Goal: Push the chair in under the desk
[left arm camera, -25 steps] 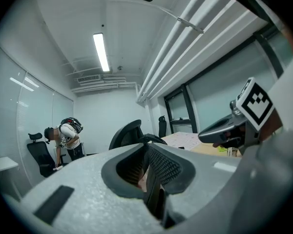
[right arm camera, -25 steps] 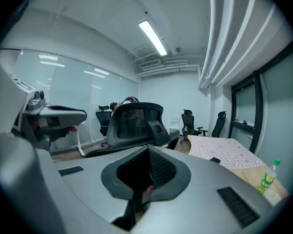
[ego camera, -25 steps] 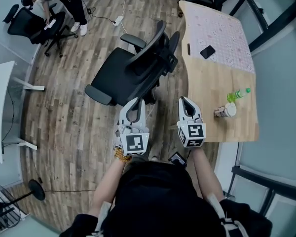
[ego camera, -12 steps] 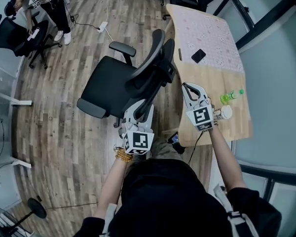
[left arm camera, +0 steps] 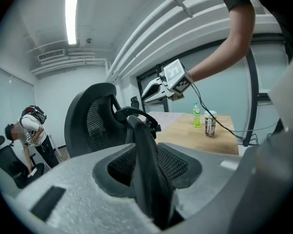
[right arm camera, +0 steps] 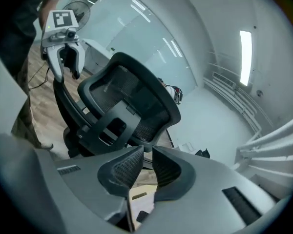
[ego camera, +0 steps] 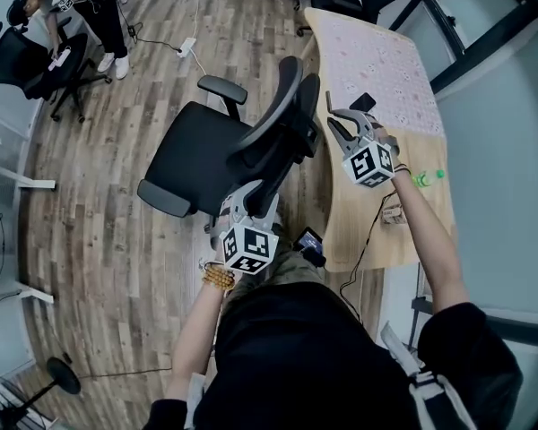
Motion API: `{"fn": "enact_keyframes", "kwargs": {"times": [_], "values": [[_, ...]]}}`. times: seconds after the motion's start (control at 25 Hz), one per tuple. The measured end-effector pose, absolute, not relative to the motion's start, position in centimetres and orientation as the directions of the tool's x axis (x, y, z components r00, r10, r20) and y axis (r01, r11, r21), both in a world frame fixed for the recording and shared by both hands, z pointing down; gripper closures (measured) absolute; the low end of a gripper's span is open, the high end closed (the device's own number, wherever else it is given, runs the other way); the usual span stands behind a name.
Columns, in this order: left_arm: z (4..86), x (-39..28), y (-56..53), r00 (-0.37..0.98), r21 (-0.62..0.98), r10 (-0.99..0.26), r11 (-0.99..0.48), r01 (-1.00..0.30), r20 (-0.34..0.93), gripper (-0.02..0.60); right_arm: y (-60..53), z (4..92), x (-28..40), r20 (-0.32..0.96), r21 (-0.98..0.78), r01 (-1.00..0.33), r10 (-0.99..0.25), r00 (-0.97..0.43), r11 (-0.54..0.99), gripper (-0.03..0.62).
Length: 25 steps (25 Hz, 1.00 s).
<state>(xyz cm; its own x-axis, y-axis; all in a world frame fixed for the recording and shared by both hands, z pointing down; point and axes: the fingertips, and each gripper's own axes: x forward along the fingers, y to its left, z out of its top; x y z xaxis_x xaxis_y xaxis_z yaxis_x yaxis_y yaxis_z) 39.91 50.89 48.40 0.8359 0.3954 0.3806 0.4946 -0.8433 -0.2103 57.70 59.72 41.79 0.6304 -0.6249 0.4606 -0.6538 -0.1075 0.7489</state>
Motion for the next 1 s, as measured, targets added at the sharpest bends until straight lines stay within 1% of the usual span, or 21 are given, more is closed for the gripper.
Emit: {"fn": "enact_keyframes", "kwargs": {"times": [0.12, 0.24, 0.36, 0.44, 0.6, 0.72, 0.8, 0.88, 0.96, 1.0], "values": [[49.0, 40.0, 50.9, 0.825, -0.197, 0.387, -0.846, 0.495, 0.413, 0.418, 58.6, 43.8, 59.6, 0.526, 0.77, -0.636, -0.621, 0.58, 0.059, 0.517], [49.5, 39.9, 51.4, 0.813, -0.192, 0.388, -0.842, 0.504, 0.434, 0.403, 58.9, 46.5, 60.7, 0.614, 0.757, -0.608, -0.576, 0.54, 0.238, 0.489], [49.9, 40.0, 51.0, 0.817, -0.175, 0.378, -0.855, 0.488, 0.435, 0.403, 58.7, 49.2, 61.9, 0.69, 0.71, -0.61, -0.523, 0.501, 0.353, 0.452], [49.9, 39.8, 50.8, 0.819, -0.157, 0.374, -0.865, 0.477, 0.435, 0.403, 58.5, 50.5, 62.7, 0.725, 0.679, -0.619, -0.491, 0.484, 0.393, 0.422], [50.4, 39.3, 51.7, 0.784, -0.164, 0.391, -0.839, 0.519, 0.482, 0.39, 58.3, 51.5, 64.2, 0.738, 0.674, -0.582, -0.455, 0.498, 0.455, 0.41], [51.8, 39.6, 51.8, 0.77, -0.176, 0.385, -0.829, 0.53, 0.509, 0.39, 57.7, 52.1, 65.2, 0.739, 0.67, -0.606, -0.453, 0.498, 0.428, 0.396], [52.7, 39.4, 51.7, 0.764, -0.128, 0.388, -0.847, 0.516, 0.515, 0.397, 57.4, 52.6, 65.0, 0.753, 0.653, -0.625, -0.453, 0.477, 0.428, 0.382], [53.0, 39.4, 51.9, 0.762, -0.092, 0.39, -0.86, 0.502, 0.517, 0.411, 57.4, 52.2, 64.6, 0.757, 0.653, -0.589, -0.451, 0.473, 0.477, 0.387], [53.2, 39.6, 52.1, 0.77, -0.105, 0.378, -0.863, 0.494, 0.515, 0.434, 57.2, 51.8, 64.3, 0.758, 0.652, -0.533, -0.439, 0.483, 0.539, 0.389], [53.3, 39.6, 52.1, 0.778, -0.115, 0.368, -0.867, 0.485, 0.509, 0.434, 57.1, 52.1, 64.3, 0.76, 0.648, -0.514, -0.428, 0.49, 0.562, 0.397]]}}
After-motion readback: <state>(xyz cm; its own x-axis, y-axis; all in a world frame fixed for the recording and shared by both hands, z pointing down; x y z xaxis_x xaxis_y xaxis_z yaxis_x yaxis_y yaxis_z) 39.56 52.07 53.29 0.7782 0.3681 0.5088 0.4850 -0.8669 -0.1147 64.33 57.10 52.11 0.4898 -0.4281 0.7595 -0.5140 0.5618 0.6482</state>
